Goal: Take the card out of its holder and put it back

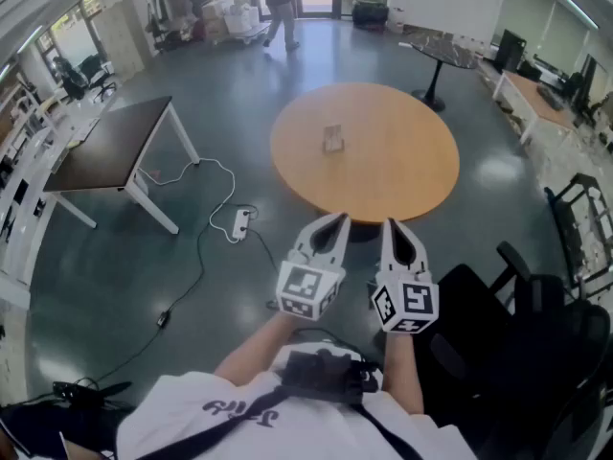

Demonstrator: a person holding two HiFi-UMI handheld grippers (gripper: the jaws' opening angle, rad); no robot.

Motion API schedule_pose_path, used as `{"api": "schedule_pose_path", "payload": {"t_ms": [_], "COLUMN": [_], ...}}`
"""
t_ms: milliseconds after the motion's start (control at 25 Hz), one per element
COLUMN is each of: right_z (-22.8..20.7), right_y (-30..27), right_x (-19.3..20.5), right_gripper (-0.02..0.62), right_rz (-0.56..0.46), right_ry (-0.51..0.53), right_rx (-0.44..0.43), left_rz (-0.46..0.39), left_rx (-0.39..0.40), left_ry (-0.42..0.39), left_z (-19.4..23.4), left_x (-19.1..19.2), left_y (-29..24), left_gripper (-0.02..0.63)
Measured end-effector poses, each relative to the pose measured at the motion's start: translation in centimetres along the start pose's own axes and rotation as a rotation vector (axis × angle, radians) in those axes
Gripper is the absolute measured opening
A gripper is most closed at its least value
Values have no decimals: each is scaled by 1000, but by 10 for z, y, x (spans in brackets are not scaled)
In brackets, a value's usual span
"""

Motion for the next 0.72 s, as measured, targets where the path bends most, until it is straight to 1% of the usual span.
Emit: {"api": "schedule_pose_path", "payload": {"t_ms": [80, 160, 280, 440, 600, 720], "right_z": [-13, -25, -36, -48, -69, -84], "right_y": [7, 11, 17, 23, 14, -6], "right_x": [-2, -1, 3, 10, 23, 30], "right_gripper": [18, 18, 18, 19, 20, 20], "right_rz": [15, 24, 36, 63, 78, 89], "right_ry": [0, -4, -16, -38, -60, -60], "right_rx": [39, 58, 92, 145, 191, 216], "left_rz": [14, 26, 46, 84, 106, 116], "left_rx": [17, 27, 40, 79, 108, 118], "left_ry": [2, 6, 30, 60, 94, 122], "left_z": [-12, -20, -24, -27, -27, -15], "left_x": [7, 12, 20, 36, 54, 64], "left_y": [-6, -11, -20, -31, -52, -71], "left_gripper": [3, 3, 3, 3, 3, 3]}}
Point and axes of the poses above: the fingertips, and each gripper's own axes: y backward along the fingers, z to its left, x out of its underside, the point moved 9 cm from there along y, backward along the fingers, and after that the axes turned 13 degrees about -z, right-handed, at the moved point
